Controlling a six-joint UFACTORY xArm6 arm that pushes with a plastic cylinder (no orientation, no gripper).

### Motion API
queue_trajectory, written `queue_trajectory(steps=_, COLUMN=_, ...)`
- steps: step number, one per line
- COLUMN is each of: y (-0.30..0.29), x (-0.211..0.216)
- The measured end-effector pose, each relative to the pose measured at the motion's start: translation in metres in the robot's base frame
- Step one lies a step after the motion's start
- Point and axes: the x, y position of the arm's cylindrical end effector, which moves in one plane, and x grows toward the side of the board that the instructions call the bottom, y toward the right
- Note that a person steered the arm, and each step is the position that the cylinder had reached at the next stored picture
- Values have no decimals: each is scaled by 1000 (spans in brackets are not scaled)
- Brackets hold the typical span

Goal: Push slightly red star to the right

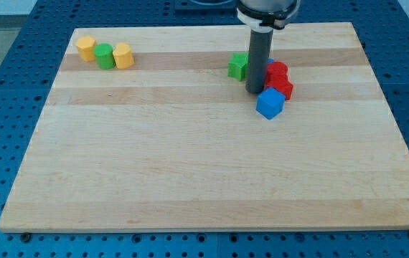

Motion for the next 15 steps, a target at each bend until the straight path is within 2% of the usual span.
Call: queue_trajectory(steps=15, y=9, x=10)
